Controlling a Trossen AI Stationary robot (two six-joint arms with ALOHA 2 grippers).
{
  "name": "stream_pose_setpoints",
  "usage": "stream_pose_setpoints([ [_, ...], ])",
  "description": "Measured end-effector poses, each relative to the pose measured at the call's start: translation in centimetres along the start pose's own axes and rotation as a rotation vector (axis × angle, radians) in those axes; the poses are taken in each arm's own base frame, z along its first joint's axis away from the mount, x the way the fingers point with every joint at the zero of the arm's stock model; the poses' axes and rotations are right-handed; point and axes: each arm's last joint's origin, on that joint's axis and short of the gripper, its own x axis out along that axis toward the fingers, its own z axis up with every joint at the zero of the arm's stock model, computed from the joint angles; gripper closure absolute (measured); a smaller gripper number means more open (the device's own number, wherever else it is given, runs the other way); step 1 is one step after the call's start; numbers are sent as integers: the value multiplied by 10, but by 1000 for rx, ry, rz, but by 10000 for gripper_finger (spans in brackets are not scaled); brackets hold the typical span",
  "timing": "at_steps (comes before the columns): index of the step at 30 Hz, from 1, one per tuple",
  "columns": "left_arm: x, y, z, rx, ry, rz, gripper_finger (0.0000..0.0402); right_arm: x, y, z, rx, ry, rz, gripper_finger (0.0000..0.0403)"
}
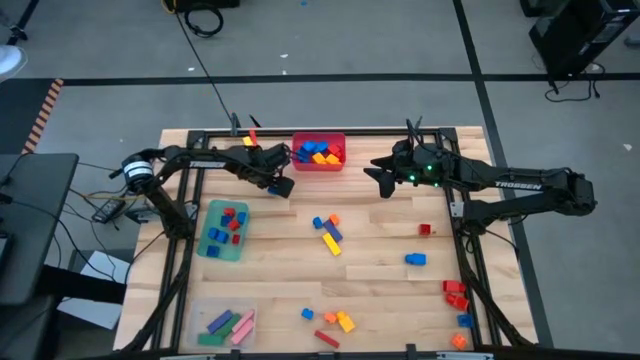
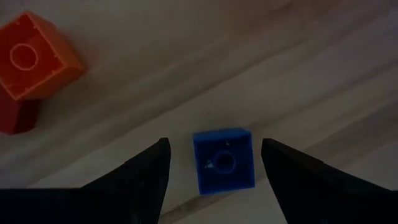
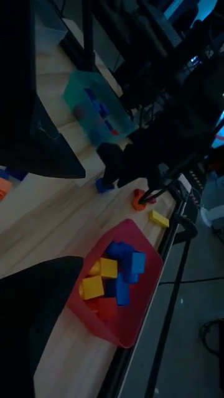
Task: Sort blocks by size
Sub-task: Put the blue 4 studded building block into the teal bin
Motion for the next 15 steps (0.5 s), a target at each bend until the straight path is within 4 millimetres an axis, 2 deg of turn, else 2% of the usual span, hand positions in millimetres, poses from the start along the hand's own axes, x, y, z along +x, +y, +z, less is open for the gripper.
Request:
stream_pose_setpoints([
  [8, 24, -5, 0, -22, 50, -8, 143, 0, 0, 0, 1, 0, 1, 172],
  [12, 27, -4, 0, -37, 45, 12, 153, 0, 0, 0, 1, 0, 1, 172],
  [15, 26, -5, 2, -33, 43, 31, 177, 0, 0, 0, 1, 0, 1, 172],
])
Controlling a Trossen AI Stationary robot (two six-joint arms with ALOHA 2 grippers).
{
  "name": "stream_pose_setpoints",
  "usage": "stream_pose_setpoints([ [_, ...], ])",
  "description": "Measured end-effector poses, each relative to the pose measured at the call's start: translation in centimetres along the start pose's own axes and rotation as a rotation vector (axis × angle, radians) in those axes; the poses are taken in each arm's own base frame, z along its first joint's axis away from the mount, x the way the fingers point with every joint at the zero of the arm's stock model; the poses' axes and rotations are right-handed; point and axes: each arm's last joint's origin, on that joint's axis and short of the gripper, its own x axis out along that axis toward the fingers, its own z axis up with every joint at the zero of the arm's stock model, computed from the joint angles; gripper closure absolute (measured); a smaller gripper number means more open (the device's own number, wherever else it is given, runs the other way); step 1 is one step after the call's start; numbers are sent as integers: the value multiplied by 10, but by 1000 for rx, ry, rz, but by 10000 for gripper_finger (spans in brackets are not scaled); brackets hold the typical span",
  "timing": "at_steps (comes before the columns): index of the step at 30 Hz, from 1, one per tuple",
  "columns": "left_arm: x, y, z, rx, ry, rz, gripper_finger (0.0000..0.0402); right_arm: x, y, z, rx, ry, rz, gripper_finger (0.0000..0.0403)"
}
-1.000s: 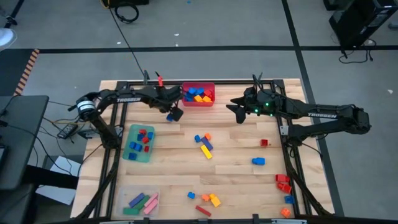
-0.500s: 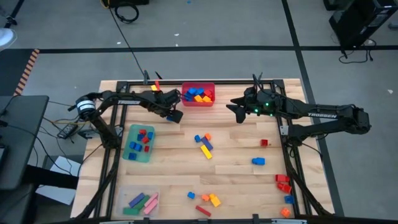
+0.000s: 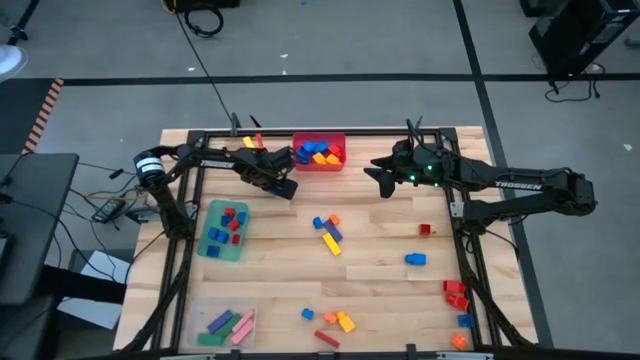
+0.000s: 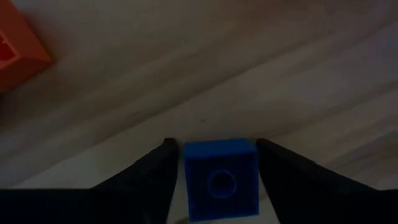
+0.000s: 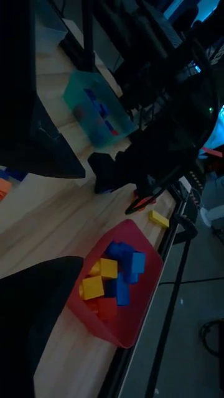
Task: Sort blocks by size
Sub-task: Put the blue 4 studded building block into the teal bin
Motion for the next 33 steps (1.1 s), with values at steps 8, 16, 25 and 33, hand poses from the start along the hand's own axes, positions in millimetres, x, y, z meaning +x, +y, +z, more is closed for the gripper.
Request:
stream_pose_setpoints([
  [8, -2, -1, 2, 1, 5, 17, 264, 0, 0, 0, -1, -4, 2, 172],
  [16, -38, -1, -1, -3, -75, -39, 264, 0, 1, 2, 1, -21, 12, 172],
  [25, -137, 23, -42, -86, -161, -138, 264, 0, 2, 1, 20, 2, 51, 172],
  [33, -164, 55, -113, -232, -59, -89, 264, 0, 4, 0, 19, 33, 105, 172],
])
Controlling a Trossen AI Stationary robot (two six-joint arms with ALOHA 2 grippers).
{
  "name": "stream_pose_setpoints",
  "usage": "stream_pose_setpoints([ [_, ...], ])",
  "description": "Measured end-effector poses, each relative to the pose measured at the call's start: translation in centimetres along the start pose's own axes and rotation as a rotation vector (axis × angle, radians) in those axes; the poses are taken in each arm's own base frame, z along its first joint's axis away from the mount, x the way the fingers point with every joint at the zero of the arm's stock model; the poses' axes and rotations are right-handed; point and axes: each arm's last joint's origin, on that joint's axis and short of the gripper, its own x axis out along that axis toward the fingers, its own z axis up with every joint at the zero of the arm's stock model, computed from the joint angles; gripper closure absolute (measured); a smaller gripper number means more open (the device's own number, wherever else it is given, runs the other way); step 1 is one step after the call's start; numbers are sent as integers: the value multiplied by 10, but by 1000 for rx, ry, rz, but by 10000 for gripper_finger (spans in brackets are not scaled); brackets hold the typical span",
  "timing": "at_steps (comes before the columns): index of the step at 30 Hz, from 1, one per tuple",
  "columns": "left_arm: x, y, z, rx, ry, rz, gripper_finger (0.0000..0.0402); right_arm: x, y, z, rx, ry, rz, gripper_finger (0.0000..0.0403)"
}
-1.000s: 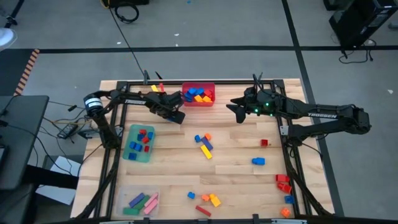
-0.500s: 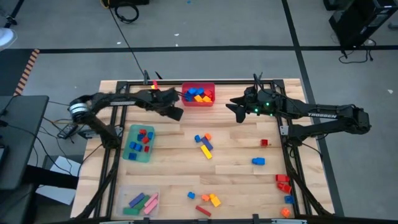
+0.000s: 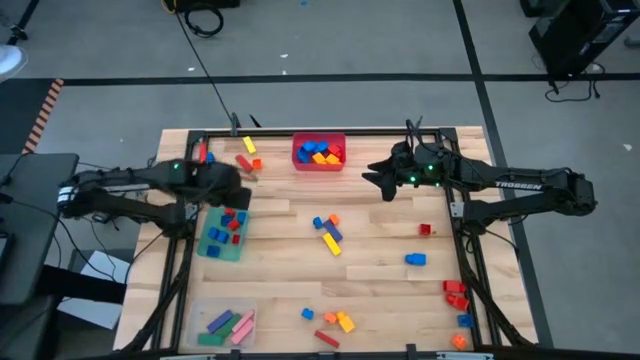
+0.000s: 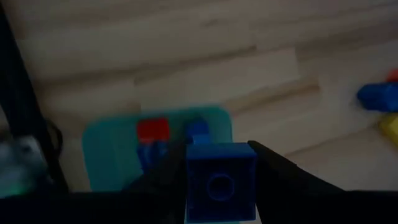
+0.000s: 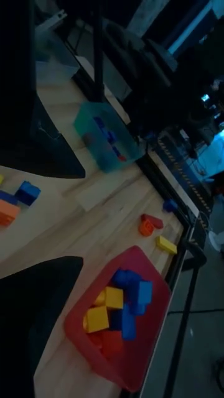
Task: Sort blocks by size
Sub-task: Put the blue 4 studded building block into the teal bin, then put the yellow rectangle block into the transparent bin
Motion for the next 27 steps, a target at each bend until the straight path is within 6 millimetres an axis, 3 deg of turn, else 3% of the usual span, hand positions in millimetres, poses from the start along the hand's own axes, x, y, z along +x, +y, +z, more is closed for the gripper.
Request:
stream_pose_setpoints([
  [7, 41, 22, -33, -73, 55, 58, 259, 0, 1, -1, 0, 26, 46, 172],
  [11, 51, 25, -38, -84, 56, 62, 187, 0, 2, -1, 8, 35, 60, 172],
  [18, 52, 26, -38, -25, 52, 61, 85, 0, 2, -1, 31, 40, 67, 172],
  [23, 48, 24, -36, 2, 24, 58, 63, 0, 2, -1, 32, 41, 67, 172],
  [27, 28, 11, -25, 70, -93, -1, 62, 0, 2, -1, 27, 36, 61, 172],
])
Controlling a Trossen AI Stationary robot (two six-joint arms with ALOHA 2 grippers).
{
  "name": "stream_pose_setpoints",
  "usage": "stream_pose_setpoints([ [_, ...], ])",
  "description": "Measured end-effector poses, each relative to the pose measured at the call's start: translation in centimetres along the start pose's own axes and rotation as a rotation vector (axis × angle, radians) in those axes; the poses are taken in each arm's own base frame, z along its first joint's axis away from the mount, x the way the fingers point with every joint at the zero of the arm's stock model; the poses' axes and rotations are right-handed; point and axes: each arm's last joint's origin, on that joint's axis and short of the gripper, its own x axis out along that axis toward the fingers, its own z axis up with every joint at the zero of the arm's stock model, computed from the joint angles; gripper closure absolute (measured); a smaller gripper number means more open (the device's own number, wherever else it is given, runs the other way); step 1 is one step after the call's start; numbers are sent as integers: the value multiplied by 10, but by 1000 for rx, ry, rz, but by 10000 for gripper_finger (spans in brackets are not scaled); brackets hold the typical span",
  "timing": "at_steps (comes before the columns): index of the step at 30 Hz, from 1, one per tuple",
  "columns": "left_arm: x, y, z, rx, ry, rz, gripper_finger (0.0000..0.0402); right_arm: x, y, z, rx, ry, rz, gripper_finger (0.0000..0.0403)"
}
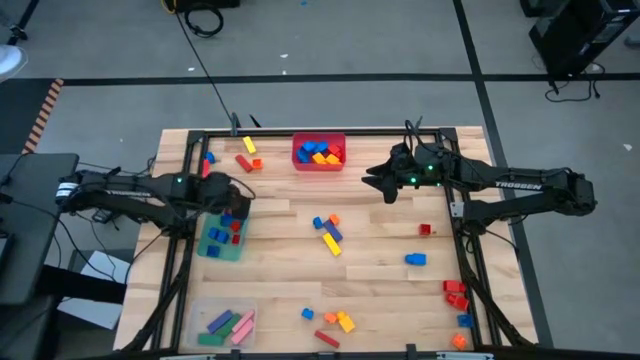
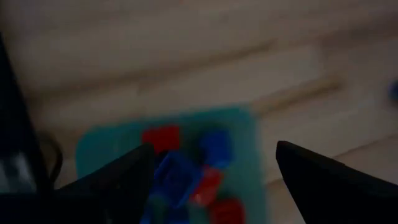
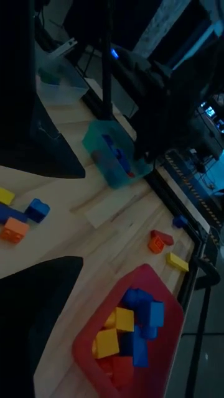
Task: Sort blocks by size
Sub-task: Put the yellow rectangle block into the transparent bin
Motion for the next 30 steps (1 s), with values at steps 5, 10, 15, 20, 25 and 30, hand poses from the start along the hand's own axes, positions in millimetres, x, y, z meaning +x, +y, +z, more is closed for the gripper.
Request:
stream_pose_setpoints([
  [5, -37, -17, 20, 148, -144, -102, 62, 3, 1, 2, -15, -29, 1, 172],
  [10, -64, -26, 32, 303, -206, -173, 62, 12, 16, -7, -132, -10, 51, 172],
  [15, -77, -29, 37, 418, -246, -195, 62, 20, 39, -16, -209, 135, -95, 172],
  [20, -77, -29, 38, 451, -254, -195, 62, 21, 54, -24, -186, 371, -355, 173],
  [25, -78, -32, 39, 440, -268, -215, 62, 39, 67, -28, -63, 510, -466, 179],
  [30, -78, -33, 39, 434, -276, -228, 62, 78, 82, -42, -36, 598, -478, 186],
])
